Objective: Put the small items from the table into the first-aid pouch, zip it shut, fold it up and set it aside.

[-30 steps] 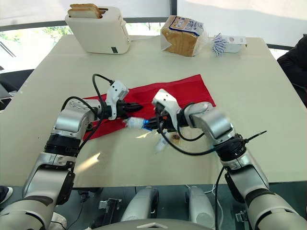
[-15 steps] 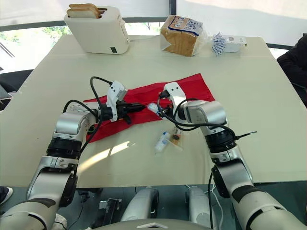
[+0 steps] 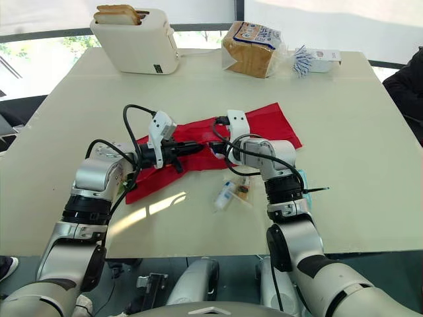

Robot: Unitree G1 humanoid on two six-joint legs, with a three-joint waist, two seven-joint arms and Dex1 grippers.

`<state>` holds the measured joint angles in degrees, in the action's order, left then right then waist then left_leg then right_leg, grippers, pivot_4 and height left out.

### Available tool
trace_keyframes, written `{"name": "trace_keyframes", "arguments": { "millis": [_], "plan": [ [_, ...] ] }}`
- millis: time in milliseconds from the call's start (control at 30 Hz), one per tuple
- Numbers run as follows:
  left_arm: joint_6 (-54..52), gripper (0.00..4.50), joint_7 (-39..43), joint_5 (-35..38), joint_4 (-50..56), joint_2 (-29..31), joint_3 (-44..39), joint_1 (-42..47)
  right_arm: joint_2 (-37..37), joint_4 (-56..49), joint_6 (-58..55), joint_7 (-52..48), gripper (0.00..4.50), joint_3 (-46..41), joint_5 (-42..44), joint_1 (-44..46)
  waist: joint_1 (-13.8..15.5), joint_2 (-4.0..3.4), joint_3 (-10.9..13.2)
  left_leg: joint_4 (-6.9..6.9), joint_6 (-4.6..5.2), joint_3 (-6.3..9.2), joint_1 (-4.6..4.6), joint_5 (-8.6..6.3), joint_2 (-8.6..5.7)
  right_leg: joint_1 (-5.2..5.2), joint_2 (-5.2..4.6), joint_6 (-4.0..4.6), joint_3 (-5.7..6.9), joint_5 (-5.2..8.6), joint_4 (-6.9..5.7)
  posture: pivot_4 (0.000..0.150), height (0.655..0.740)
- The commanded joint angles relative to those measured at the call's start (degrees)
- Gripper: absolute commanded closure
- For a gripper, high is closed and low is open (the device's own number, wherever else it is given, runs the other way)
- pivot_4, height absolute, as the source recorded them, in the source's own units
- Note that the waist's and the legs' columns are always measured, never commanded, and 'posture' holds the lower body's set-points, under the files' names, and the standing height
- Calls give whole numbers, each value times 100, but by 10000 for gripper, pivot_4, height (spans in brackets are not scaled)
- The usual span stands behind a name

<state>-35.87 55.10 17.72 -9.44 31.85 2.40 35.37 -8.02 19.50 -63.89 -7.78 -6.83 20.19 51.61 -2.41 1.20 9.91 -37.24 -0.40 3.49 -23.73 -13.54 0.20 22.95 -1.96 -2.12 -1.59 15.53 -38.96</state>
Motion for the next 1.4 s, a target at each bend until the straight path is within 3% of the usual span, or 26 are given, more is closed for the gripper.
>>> {"name": "trace_keyframes", "arguments": {
  "millis": [33,67,100,167,267,533,833,967,1000,1033,1067,1400],
  "plan": [
    [135,45000,55,21,244,64,10,-2,-878,353,152,155,44455,-152,293,259,-5,-1,-1,0,0,0,1,0,1,0,1,0,0,0,0,1500,7400],
    [152,45000,48,3,222,69,16,4,-825,407,180,118,44455,-88,333,235,-7,-1,-1,0,1,-1,1,-1,1,0,1,0,-1,0,0,1500,7400],
    [166,45000,42,-8,199,73,17,10,-787,431,168,61,35853,-44,406,211,-8,-1,-1,0,2,-2,2,-1,1,-1,2,0,-2,0,-1,1500,7400],
    [204,45000,40,-43,147,87,35,31,-642,289,43,-213,28470,190,556,145,-10,-1,-1,1,3,-3,2,-2,1,-1,2,0,-2,0,0,1500,7400],
    [266,45000,54,-90,46,90,60,74,-333,-72,-74,-685,13142,641,663,35,-14,-1,-1,1,3,-3,1,-2,3,1,4,0,-2,0,0,1500,7400],
    [382,45000,121,-122,-130,109,79,187,688,-790,596,-1643,13142,1810,125,-266,11,-3,0,-3,4,-2,-5,-2,-2,0,0,-1,2,0,4,1500,7400],
    [399,45000,183,-106,-78,119,45,156,781,-737,826,-1742,13142,1727,39,-416,-16,-3,0,0,4,0,-2,-2,6,2,7,0,0,0,2,1500,7400],
    [415,45000,221,-120,-10,143,68,165,753,-708,928,-1763,28870,1786,-33,-469,-11,-3,0,0,4,-1,-2,-2,6,1,6,0,0,0,3,1500,7400],
    [461,45000,260,-137,10,158,95,162,741,-707,971,-1769,33988,1780,-44,-479,-11,-3,0,0,4,-1,-3,-2,6,1,6,0,0,0,3,1500,7400],
    [494,45000,299,-141,29,164,115,158,729,-710,990,-1776,41937,1770,-51,-489,-11,-3,0,0,4,-1,-3,-2,5,2,6,0,0,0,3,1500,7400],
    [506,45000,333,-134,48,164,131,156,727,-706,1006,-1801,43814,1779,-63,-491,-10,-3,0,0,4,-1,-3,-2,6,2,6,0,0,0,3,1500,7400],
    [707,45000,609,-124,34,99,311,248,401,245,2066,-2033,44458,1941,-479,-198,-15,-3,0,0,4,-2,-2,-2,6,2,7,0,0,0,3,1500,7400]
  ]
}}
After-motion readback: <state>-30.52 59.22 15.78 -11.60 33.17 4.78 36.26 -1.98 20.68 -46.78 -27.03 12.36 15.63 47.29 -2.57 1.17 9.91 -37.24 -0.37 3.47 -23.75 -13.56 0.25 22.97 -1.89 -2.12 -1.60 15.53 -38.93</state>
